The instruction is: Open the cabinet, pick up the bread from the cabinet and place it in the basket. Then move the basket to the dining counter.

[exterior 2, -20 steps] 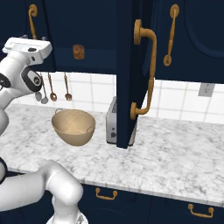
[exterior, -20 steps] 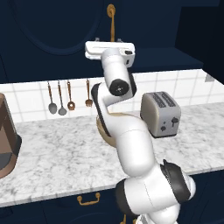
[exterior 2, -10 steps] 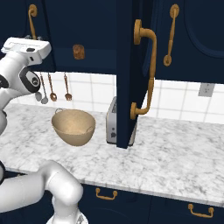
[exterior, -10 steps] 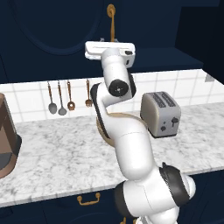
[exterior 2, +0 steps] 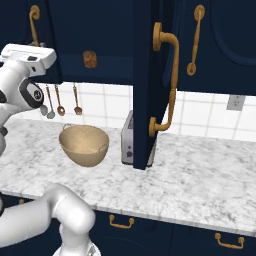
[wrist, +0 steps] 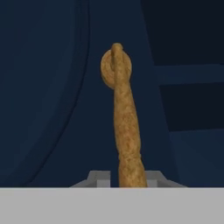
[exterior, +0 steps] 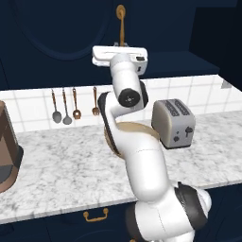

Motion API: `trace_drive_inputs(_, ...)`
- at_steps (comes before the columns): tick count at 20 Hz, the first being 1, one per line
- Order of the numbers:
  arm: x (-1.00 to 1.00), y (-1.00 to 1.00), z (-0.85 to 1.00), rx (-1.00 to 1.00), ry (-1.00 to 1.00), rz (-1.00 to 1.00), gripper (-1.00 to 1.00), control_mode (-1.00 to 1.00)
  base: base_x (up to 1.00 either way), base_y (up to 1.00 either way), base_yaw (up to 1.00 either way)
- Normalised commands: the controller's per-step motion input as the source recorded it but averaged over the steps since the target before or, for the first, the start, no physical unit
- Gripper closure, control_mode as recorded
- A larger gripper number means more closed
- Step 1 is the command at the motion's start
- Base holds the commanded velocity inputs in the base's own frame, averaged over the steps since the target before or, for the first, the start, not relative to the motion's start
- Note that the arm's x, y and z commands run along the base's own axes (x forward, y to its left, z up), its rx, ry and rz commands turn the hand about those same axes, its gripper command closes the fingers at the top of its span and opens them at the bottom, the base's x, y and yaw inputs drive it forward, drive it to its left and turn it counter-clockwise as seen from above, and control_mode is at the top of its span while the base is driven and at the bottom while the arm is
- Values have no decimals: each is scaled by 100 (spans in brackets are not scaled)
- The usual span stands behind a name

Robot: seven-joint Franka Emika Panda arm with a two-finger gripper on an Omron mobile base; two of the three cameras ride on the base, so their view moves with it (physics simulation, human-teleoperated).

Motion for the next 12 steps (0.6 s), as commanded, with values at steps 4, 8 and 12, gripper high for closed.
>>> trace_drive_inputs(4, -83, 44, 0, 0, 6, 0, 100, -100, 0, 0, 0)
trace_drive_inputs(8, -93, 56, 1, 0, 6, 0, 100, -100, 0, 0, 0)
trace_drive_inputs(12, -97, 68, 0, -2, 10, 0, 100, -100, 0, 0, 0)
